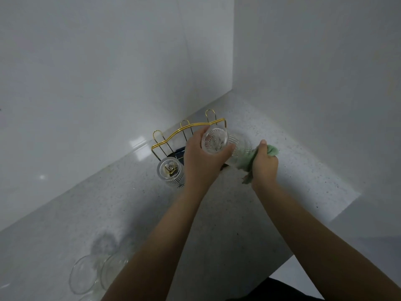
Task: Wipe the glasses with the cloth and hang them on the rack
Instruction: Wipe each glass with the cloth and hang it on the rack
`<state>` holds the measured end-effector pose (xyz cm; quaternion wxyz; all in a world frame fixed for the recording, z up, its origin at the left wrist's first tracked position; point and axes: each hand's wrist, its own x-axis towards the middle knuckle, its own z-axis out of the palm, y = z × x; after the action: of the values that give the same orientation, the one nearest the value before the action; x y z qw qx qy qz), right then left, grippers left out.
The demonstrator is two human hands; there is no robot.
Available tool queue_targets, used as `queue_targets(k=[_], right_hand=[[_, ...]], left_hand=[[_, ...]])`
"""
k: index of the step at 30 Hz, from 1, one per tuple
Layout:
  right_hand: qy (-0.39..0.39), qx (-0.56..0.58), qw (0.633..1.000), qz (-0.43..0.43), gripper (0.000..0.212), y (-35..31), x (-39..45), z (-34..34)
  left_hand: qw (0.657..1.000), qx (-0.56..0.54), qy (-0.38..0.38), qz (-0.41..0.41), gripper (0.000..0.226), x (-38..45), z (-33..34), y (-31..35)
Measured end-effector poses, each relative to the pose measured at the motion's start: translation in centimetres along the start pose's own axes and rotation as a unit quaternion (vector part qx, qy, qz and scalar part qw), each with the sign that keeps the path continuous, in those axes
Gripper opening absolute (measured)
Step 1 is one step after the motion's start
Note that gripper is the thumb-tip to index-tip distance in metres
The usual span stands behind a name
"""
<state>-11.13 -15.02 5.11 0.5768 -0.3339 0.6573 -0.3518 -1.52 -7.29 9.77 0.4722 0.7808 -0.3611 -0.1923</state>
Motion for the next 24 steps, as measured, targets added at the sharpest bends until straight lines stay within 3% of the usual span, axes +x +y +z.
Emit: queue_targets(k=[9, 24], right_hand=[[0.012, 0.039, 0.999, 0.01, 0.04, -0.9, 1.9, -1.2], [-0.007, 0.028, 0.999, 0.02, 0.036, -0.3, 2.7, -2.0]], left_hand=[[0.991, 0.121, -0.06, 0.022, 0.072, 3.2, 3.8, -1.1], [0.966, 0.245, -0.081, -0.007, 0.076, 3.7, 6.0, -3.8]])
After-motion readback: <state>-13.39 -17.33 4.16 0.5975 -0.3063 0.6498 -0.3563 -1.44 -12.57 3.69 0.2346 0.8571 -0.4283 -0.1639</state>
